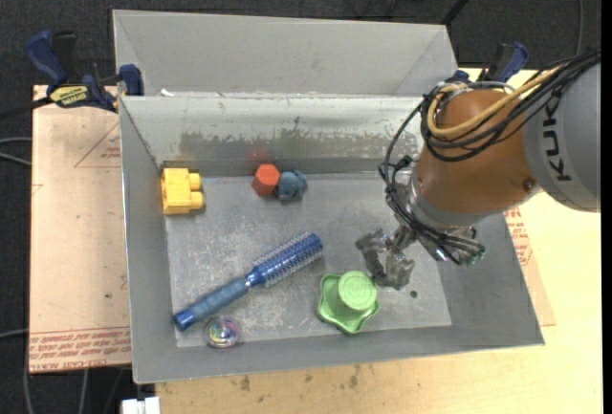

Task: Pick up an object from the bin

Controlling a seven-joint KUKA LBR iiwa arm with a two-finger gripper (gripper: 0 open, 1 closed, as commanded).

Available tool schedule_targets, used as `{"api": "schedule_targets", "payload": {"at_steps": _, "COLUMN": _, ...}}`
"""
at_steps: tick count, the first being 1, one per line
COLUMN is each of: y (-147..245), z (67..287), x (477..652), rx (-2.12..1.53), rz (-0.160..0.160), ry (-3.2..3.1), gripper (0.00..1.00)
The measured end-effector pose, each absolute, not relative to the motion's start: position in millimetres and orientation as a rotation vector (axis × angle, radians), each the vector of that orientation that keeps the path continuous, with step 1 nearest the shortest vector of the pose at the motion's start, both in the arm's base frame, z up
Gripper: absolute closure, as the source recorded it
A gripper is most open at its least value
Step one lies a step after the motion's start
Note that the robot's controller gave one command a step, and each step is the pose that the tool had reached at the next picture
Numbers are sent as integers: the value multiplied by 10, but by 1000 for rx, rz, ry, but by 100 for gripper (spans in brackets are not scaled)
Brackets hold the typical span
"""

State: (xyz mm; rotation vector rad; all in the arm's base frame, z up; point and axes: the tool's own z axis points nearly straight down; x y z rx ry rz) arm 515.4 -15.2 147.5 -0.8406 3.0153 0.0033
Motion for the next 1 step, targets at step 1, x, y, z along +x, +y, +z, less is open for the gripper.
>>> {"api": "schedule_targets", "payload": {"at_steps": 1, "y": -204, "z": 1439, "x": 5132, "rx": -831, "rz": 2, "ry": 3027, "gripper": 0}}
